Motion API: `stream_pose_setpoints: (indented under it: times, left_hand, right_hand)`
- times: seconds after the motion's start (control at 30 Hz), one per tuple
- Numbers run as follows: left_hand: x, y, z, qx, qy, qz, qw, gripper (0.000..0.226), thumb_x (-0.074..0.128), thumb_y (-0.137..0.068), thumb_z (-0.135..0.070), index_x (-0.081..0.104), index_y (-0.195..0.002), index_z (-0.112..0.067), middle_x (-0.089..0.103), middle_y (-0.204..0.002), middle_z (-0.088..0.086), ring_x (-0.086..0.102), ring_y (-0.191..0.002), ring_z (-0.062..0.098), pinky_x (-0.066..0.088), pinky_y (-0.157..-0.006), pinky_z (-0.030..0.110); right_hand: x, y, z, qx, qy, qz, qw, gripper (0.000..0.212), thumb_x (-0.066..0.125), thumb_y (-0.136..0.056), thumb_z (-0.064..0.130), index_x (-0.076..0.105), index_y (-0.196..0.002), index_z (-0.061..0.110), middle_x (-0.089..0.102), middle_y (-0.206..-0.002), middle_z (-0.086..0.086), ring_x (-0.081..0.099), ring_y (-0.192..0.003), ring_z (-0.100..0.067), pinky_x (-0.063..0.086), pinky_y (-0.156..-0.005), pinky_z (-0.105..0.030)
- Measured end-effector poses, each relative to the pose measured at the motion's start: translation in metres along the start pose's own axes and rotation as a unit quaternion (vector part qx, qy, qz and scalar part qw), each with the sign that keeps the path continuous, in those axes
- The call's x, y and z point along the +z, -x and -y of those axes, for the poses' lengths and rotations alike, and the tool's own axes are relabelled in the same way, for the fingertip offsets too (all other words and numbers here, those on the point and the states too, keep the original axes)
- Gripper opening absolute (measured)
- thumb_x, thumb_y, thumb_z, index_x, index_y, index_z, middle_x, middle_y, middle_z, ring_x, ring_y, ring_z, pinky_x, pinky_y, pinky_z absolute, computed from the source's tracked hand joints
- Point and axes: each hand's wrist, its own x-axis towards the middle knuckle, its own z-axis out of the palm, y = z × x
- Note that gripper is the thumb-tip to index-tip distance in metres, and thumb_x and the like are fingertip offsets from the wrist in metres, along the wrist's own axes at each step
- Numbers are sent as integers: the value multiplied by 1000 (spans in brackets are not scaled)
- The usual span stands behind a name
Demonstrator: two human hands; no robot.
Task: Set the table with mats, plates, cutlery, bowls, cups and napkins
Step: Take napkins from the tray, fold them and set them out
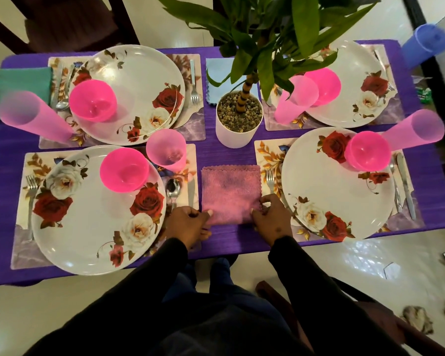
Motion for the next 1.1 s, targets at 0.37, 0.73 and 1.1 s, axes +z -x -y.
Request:
stream_pose_setpoints:
  times: [0.37, 0.73, 1.1]
  left_hand:
    - [8, -10, -38, 252, -344, -91, 900, 15, 63, -93, -30, 57, -101, -19, 64, -103, 3, 62, -91, 26, 49, -75, 36]
    - [18, -36, -65, 240, -388, -94, 885, 37, 55, -98, -20, 49, -134, -16, 55, -132, 13, 59, -115, 35, 48, -87, 44]
    - [19, -32, -66, 245, -374, -131, 885, 36, 60, -96, -27, 51, -129, -17, 54, -130, 12, 60, -109, 35, 49, -83, 43]
  right_hand:
    - [-5, -26, 34, -154, 231, -101, 955, 41, 50, -98, 35, 49, -136, 19, 44, -143, -10, 48, -128, -28, 45, -103, -40]
    - [-5, -59, 63, -184, 398, -40, 898, 47, 56, -97, 27, 45, -142, 19, 48, -143, -11, 40, -134, -35, 46, -102, -47]
    - [-11, -55, 69, -200, 390, -29, 898, 50, 63, -94, 35, 50, -139, 18, 46, -144, -12, 44, -132, -32, 47, -102, -44]
